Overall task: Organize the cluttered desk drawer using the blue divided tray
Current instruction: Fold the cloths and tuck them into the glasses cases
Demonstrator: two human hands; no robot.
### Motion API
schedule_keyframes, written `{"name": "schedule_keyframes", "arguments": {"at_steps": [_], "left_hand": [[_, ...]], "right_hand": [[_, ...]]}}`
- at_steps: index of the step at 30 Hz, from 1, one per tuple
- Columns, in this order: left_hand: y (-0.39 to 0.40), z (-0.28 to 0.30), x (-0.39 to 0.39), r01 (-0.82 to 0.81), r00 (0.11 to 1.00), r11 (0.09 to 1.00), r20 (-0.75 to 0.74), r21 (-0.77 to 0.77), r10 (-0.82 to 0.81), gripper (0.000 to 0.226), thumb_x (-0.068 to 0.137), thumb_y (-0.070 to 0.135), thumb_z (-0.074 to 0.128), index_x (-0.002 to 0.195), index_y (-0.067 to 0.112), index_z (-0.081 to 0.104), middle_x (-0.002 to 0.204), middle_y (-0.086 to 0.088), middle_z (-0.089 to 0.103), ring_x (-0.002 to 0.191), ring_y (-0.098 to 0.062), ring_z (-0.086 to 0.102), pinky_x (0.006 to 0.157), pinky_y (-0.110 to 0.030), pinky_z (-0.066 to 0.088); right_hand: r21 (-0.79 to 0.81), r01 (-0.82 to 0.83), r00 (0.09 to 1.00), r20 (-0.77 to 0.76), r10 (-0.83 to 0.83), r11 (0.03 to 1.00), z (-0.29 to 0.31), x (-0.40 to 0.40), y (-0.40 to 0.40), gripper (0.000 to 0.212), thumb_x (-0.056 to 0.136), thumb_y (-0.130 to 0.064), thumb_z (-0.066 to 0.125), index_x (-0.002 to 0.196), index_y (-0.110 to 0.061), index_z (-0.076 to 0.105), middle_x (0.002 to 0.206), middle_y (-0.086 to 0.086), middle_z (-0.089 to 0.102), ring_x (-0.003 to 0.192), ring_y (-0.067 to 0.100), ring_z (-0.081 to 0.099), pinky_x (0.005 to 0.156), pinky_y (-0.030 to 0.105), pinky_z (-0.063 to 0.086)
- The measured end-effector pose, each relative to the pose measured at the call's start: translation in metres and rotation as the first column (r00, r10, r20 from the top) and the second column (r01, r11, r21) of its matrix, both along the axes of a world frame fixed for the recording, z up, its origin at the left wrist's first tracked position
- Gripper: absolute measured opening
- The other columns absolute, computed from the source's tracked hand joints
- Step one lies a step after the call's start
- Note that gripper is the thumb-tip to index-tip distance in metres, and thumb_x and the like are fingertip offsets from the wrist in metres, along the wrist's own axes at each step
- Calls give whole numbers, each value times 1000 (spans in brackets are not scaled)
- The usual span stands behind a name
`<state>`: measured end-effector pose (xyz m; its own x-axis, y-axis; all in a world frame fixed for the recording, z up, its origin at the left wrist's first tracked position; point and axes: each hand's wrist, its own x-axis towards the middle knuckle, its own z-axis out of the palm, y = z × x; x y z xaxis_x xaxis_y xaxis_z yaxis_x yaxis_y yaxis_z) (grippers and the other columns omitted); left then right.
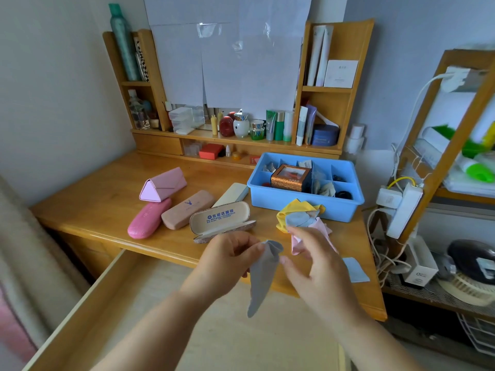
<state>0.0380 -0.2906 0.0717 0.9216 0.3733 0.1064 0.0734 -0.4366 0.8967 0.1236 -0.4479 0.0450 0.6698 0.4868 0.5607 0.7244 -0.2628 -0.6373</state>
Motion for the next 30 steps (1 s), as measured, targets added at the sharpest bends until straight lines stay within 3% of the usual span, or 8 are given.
{"name": "schedule_keyframes", "arguments": {"at_steps": [4, 7, 13, 15, 17, 20, 24, 30], "left_hand": [[11, 19, -5, 176, 984, 980, -34, 92, -174, 22, 92, 21, 60, 71, 24, 67, 57, 7, 58, 51, -5, 48, 51, -16, 40], [19, 22, -7, 156, 988, 979, -28, 132, -154, 28, 87, 18, 66, 62, 27, 63, 50, 10, 54, 46, -2, 45, 48, -14, 38], [28, 11, -15, 151, 985, 925, -128, 348, -113, 20, 81, 22, 72, 65, 28, 61, 53, 16, 52, 50, -4, 41, 48, -14, 32], [26, 5, -15, 41, 997, 965, -68, 258, -24, 15, 80, 21, 70, 69, 26, 62, 53, 11, 54, 48, -4, 42, 48, -16, 35], [22, 0, -15, -36, 997, 998, -65, -44, 33, 7, 81, 20, 65, 76, 18, 62, 52, 1, 57, 48, -15, 47, 46, -22, 37], [13, -7, -13, -58, 997, 936, -60, -346, 39, 10, 91, 10, 53, 83, 9, 57, 56, -9, 57, 51, -24, 57, 46, -27, 43], [4, -11, -8, -17, 996, 935, -90, -353, -16, 9, 98, 12, 46, 96, 7, 53, 78, -14, 66, 71, -26, 72, 61, -32, 58], [12, -15, -4, 9, 979, 980, -197, -199, -49, 11, 96, 14, 50, 101, 5, 55, 92, -17, 71, 79, -17, 72, 73, -31, 58]], "right_hand": [[-49, -187, 937, -308, 164, 981, 18, 13, 1, 47, 80, -18, 74, 108, -50, 55, 98, -38, 54, 100, -19, 46, 82, 4, 40], [-140, -225, 942, -286, 178, 964, 25, 21, -3, 18, 86, -20, 67, 79, -36, 68, 81, -33, 61, 84, -14, 49, 72, 4, 39], [-128, -299, 908, -342, 241, 946, 31, 23, -3, 23, 94, -17, 54, 74, -27, 61, 66, -17, 58, 66, -3, 48, 63, 13, 39], [-139, -307, 897, -372, 238, 941, 29, 22, -3, 20, 94, -19, 54, 76, -24, 62, 64, -13, 56, 63, 0, 47, 63, 18, 40], [-226, -249, 931, -323, 168, 942, 28, 22, -5, 17, 91, -25, 58, 76, -27, 65, 65, -12, 58, 62, 3, 50, 59, 16, 41], [-182, -242, 898, -415, 149, 953, 27, 20, -2, 19, 93, -21, 55, 76, -26, 63, 56, -7, 61, 55, 1, 57, 53, 12, 44], [82, -225, 640, -739, 211, 971, 24, 16, 3, 19, 99, -14, 44, 85, -14, 57, 79, 2, 50, 70, 20, 73, 59, 28, 58], [-112, -287, 772, -616, 160, 951, 18, 24, -1, 21, 99, -20, 43, 81, -18, 54, 82, -10, 49, 78, 8, 71, 74, 31, 59]]}}
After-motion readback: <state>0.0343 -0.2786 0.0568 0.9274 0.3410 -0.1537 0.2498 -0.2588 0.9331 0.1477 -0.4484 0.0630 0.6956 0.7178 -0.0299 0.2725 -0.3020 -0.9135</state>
